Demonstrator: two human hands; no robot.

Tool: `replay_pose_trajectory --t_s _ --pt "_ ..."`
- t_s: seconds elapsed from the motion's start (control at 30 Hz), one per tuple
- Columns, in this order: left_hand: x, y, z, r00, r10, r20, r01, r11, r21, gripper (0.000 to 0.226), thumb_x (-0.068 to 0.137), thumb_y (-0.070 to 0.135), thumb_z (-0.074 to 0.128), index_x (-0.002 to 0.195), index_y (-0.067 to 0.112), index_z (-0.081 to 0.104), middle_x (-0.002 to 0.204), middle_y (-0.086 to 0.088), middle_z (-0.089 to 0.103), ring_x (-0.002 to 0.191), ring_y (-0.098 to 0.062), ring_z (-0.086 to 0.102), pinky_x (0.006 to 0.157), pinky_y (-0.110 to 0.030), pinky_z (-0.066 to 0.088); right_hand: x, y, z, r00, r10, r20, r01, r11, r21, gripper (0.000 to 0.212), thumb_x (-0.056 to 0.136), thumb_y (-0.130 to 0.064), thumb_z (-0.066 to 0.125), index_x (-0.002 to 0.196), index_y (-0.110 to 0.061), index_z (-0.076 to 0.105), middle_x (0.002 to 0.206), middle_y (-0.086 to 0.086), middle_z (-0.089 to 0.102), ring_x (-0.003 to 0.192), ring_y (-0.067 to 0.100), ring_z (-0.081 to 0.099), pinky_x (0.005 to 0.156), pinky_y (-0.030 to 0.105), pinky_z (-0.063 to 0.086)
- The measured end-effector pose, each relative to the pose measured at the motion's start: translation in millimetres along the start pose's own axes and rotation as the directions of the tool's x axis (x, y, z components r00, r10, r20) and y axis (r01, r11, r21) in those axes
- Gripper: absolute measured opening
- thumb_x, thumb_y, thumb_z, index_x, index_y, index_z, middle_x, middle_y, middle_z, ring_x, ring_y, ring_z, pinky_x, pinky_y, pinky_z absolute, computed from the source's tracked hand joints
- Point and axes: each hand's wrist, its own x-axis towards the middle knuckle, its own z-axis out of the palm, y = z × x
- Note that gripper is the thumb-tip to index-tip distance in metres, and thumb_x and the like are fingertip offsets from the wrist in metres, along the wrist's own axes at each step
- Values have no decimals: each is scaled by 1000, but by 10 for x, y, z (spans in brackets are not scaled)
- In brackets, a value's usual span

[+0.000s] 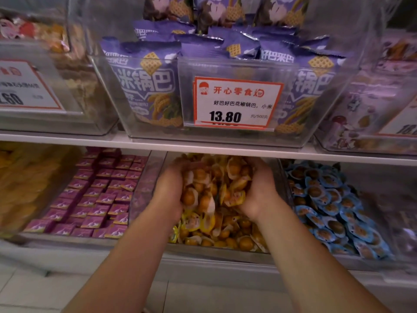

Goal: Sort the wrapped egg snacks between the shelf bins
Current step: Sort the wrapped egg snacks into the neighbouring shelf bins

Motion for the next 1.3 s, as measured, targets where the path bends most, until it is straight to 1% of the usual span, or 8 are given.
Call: replay_pose_trajectory --t_s 0.27,0.4,0.57,0.67,0.8,1.1,1.2,1.3 --pt "-499 -278 -378 955 293 45 -288 881 375 27 97 22 55 110 36 73 98 20 73 96 5 65 79 -16 50 -371 -79 -121 898 -379 -226 137 726 -673 17 86 -29 64 77 -21 77 96 0 76 98 24 68 94 42 53" --pt "-562 -425 -475 791 539 291 -585 525 618 40 96 3 54 130 22 60 131 17 55 124 14 44 101 -8 34 -516 29 -203 818 -496 293 387 98 -917 17 90 -26 61 97 -37 72 71 -17 68 57 -2 60 49 9 40" --pt "-542 -473 -496 690 552 469 -672 249 697 37 90 11 55 122 26 64 123 12 61 114 -6 57 98 -26 45 -211 315 -223 903 -76 423 375 -345 -861 46 94 -37 55 139 -35 51 138 -4 58 125 17 54 104 35 44" --pt "-550 -539 -470 699 391 599 -623 -77 778 32 95 41 42 117 33 65 113 14 63 104 -13 59 105 -37 39 -25 258 -234 907 -180 380 304 -343 -889 38 91 -37 62 128 -34 62 125 2 62 118 23 56 95 32 46" --pt "-500 -558 -448 799 308 516 -497 -142 856 60 93 60 16 136 37 51 139 20 47 126 -6 48 119 -38 18 64 212 -281 907 -285 311 93 -584 -806 23 86 -44 63 102 -28 70 110 2 60 111 26 55 89 38 45" --pt "-412 -384 -327 748 527 403 -621 341 706 56 90 51 56 143 36 42 133 14 55 120 -6 53 96 -30 47 -368 109 -255 639 -513 573 435 -374 -819 8 86 -24 72 89 -22 78 97 -7 68 98 17 58 82 26 44" --pt "-476 -299 -284 645 605 468 -717 264 645 37 88 43 62 124 33 60 115 16 64 103 -3 60 86 -29 50 -601 60 -136 604 -390 695 602 -348 -719 12 89 -24 69 97 -23 79 106 -11 67 105 12 60 88 27 49" --pt "-493 -177 -362 486 734 474 -721 31 692 16 88 29 67 104 24 69 97 10 66 89 -13 62 78 -35 49 -747 18 -173 801 -354 483 434 -212 -875 23 93 -35 64 115 -33 70 111 -14 68 104 7 62 91 25 50"
